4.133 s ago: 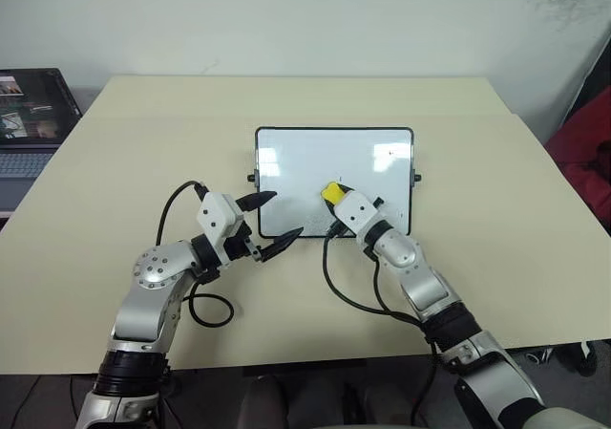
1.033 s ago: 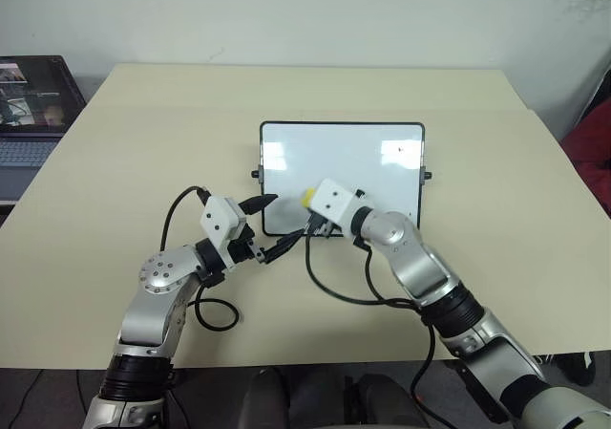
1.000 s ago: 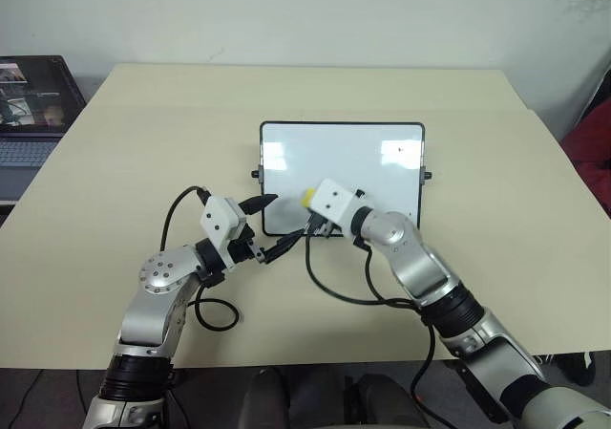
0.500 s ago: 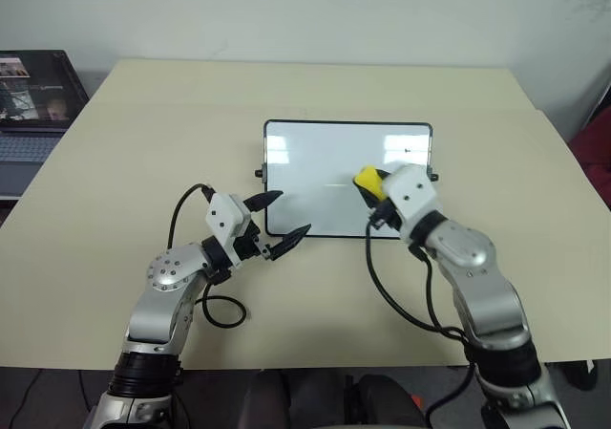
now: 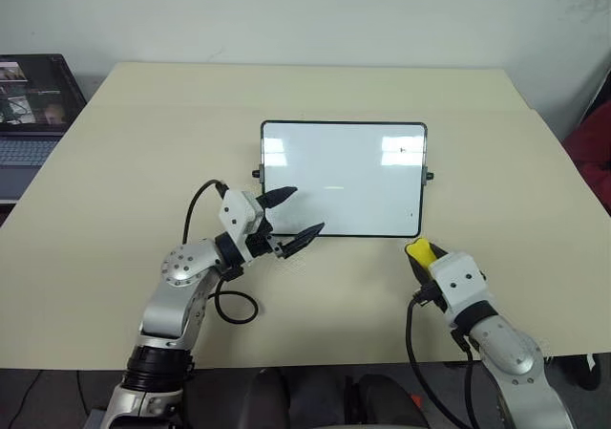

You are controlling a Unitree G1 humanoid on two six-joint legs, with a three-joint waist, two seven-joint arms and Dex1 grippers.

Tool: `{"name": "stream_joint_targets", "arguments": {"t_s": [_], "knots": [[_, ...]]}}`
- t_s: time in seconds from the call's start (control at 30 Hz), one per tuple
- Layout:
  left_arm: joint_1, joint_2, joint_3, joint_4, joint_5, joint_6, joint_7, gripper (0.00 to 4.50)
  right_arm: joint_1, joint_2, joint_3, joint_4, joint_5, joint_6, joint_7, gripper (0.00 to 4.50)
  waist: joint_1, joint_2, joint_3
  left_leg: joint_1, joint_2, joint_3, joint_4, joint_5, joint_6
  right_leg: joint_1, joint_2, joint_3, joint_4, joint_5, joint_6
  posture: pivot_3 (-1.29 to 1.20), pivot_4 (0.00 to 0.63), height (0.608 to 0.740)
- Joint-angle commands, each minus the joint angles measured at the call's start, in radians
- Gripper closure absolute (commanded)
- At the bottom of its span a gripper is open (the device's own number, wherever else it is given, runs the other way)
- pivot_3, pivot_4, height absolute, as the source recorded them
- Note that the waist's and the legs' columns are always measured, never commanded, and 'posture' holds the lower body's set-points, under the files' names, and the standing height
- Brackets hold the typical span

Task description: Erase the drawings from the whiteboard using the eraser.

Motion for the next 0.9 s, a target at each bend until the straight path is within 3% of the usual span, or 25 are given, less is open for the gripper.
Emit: {"name": "stream_joint_targets", "arguments": {"t_s": [0.03,0.33,0.8,0.9], "knots": [[-0.024,-0.004,0.001,-0.019,-0.013,-0.006,-0.003,0.00,-0.019,0.008,-0.026,-0.034,-0.005,-0.033,-0.030,3.19,0.001,0.000,0.000,0.000,0.000,0.000,0.000,0.000,0.000,0.000,0.000,0.000,0.000,0.000,0.000,0.00,0.150,0.740],[-0.011,-0.008,-0.011,-0.030,-0.008,-0.008,0.001,0.00,-0.311,0.015,-0.042,0.066,0.015,0.021,-0.023,3.19,0.003,0.000,0.000,0.000,0.000,0.000,0.001,0.000,0.000,0.000,0.000,0.000,0.002,0.001,-0.001,0.00,0.150,0.740],[0.022,0.005,-0.001,-0.052,-0.005,-0.011,0.006,0.00,-0.921,0.053,-0.057,0.756,0.003,-0.072,-0.148,3.19,0.001,0.001,0.000,0.000,0.000,0.001,0.002,0.001,-0.001,-0.001,0.000,0.001,0.002,0.002,-0.003,0.00,0.150,0.740],[0.027,0.004,0.000,-0.051,-0.003,-0.015,0.008,0.00,-0.968,0.045,-0.056,0.850,0.007,-0.076,-0.149,3.19,0.001,0.000,0.000,0.000,0.000,0.001,0.003,0.001,-0.001,-0.001,0.000,0.002,0.003,0.002,-0.004,0.00,0.150,0.740]]}}
